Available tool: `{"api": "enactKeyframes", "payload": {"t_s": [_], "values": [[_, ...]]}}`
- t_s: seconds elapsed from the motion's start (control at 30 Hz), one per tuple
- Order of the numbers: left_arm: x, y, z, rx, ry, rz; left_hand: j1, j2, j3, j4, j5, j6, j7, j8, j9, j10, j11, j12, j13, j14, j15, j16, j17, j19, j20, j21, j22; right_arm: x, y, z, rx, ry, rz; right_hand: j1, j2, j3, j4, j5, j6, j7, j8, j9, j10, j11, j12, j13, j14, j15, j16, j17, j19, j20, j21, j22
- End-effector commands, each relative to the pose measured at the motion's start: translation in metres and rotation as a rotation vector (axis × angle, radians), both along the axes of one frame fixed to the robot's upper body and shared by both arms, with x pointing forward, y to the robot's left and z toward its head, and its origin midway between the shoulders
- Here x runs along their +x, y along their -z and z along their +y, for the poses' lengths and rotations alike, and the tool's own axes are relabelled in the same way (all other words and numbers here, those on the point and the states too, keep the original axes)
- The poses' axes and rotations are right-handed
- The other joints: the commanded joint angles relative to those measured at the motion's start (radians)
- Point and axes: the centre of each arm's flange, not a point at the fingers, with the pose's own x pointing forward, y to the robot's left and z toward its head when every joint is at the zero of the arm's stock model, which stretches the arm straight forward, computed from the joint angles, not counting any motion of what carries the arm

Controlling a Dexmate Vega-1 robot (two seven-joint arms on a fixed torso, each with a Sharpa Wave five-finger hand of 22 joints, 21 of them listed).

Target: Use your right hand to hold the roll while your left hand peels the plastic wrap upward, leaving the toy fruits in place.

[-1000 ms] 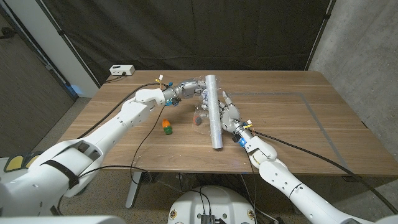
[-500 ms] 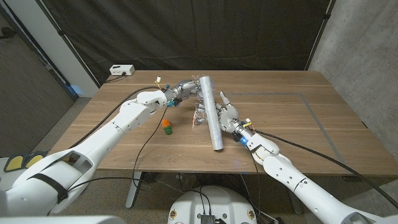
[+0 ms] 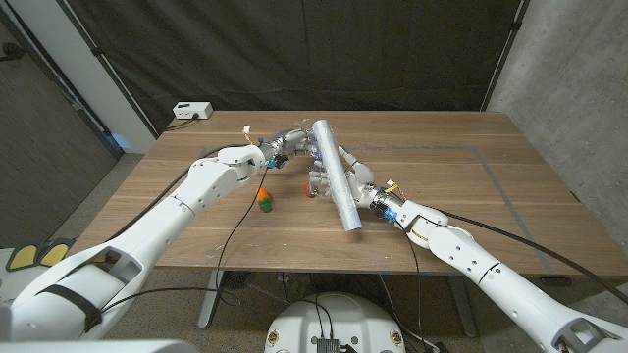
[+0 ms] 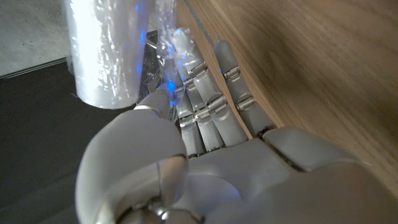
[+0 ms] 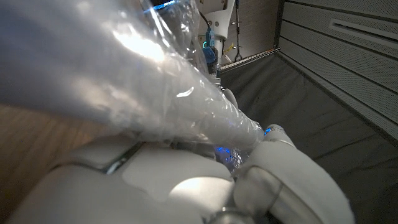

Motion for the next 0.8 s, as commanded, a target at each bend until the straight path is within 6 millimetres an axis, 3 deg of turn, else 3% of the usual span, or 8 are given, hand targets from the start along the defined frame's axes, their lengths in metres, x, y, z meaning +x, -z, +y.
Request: {"api": "enactKeyframes", "payload": {"t_s": [0.03,0.13,0.23,0.33,0.37,0.63,0.7,0.8], "values": [[0.002,0.002,-0.001,-0.012,-0.030,0.057,0.005,-0.006,0.008,0.001,0.006,-0.001,0.005,0.007,0.008,0.014,-0.023,0.008,0.010,0.010,-0.004,0.004,0.007,0.001,-0.047,0.011,0.000,0.000,-0.006,-0.010,-0.017,-0.014,0.070,-0.002,-0.009,0.002,-0.001,-0.001,-0.005,-0.004,0.001,0.004,-0.003,-0.006,0.000,0.001,0.015,-0.010,0.005,0.000,0.034,-0.027,0.005,-0.002],[0.004,0.000,-0.001,-0.009,-0.028,0.062,0.005,-0.007,0.009,0.002,0.006,-0.001,0.006,0.007,0.011,0.012,-0.020,0.010,0.015,0.010,-0.004,0.003,0.008,-0.001,-0.045,0.016,-0.001,0.002,-0.008,-0.013,-0.010,0.001,0.072,0.072,0.020,0.047,-0.042,0.004,0.018,-0.016,0.013,0.004,0.030,-0.042,0.015,0.000,0.047,-0.056,0.010,-0.002,0.060,-0.065,0.004,0.002],[0.004,-0.003,-0.001,0.008,-0.051,0.069,0.005,-0.008,0.011,0.003,0.007,-0.001,0.006,0.006,0.012,0.011,-0.023,0.012,0.020,0.010,-0.003,0.002,0.010,-0.003,-0.045,0.021,-0.003,0.002,-0.010,-0.016,-0.020,0.013,0.076,0.128,0.029,0.079,-0.078,0.007,0.027,-0.027,0.015,0.004,0.034,-0.068,0.017,0.000,0.053,-0.086,0.007,-0.002,0.057,-0.079,-0.003,0.006],[0.001,-0.007,-0.002,0.052,-0.083,0.085,0.006,-0.007,0.013,0.004,0.007,0.004,0.008,0.005,0.011,0.014,-0.020,0.014,0.022,0.015,-0.003,0.003,0.012,0.008,-0.045,0.032,-0.005,0.001,-0.012,-0.018,-0.018,0.010,0.128,0.150,0.029,0.090,-0.094,0.008,0.027,-0.030,0.015,0.004,0.030,-0.072,0.015,-0.001,0.048,-0.091,0.003,-0.002,0.052,-0.080,-0.006,0.008],[0.000,-0.008,-0.002,0.070,-0.094,0.092,0.006,-0.007,0.014,0.005,0.007,0.005,0.008,0.005,0.010,0.016,-0.018,0.015,0.023,0.017,-0.003,0.003,0.012,0.007,-0.045,0.033,-0.005,0.000,-0.011,-0.018,-0.013,0.017,0.164,0.150,0.025,0.091,-0.096,0.008,0.027,-0.019,0.015,0.004,0.030,-0.060,0.016,-0.001,0.052,-0.084,0.004,-0.001,0.060,-0.075,-0.005,0.008],[-0.012,-0.021,-0.006,0.227,-0.178,0.113,0.017,-0.009,0.027,0.001,0.009,0.007,0.029,0.001,0.013,0.024,-0.010,0.021,0.027,0.038,-0.002,0.009,0.020,0.026,-0.038,0.061,-0.014,0.002,-0.006,-0.021,0.043,0.055,0.312,0.113,0.069,0.111,-0.067,0.014,0.057,-0.013,0.023,0.007,0.045,-0.041,0.025,0.003,0.056,-0.065,0.005,0.007,0.067,-0.072,-0.026,0.002],[-0.015,-0.024,-0.007,0.262,-0.205,0.111,0.018,-0.009,0.032,0.001,0.009,0.009,0.036,-0.001,0.011,0.029,-0.011,0.020,0.022,0.046,0.000,0.011,0.022,0.033,-0.040,0.069,-0.017,0.004,-0.007,-0.020,0.036,0.039,0.309,0.066,0.052,0.096,-0.045,0.008,0.048,-0.008,0.017,0.008,0.034,-0.033,0.021,0.003,0.045,-0.039,-0.002,0.007,0.082,-0.061,-0.029,0.002],[-0.019,-0.026,-0.009,0.314,-0.237,0.114,0.023,-0.008,0.040,0.000,0.010,0.007,0.042,-0.006,0.012,0.033,-0.009,0.020,0.018,0.059,0.002,0.016,0.025,0.047,-0.042,0.082,-0.022,0.006,-0.009,-0.020,0.037,0.027,0.303,0.051,0.042,0.090,-0.041,0.006,0.040,-0.004,0.013,0.008,0.023,-0.029,0.016,0.003,0.039,-0.032,-0.005,0.007,0.086,-0.054,-0.031,0.002]]}}
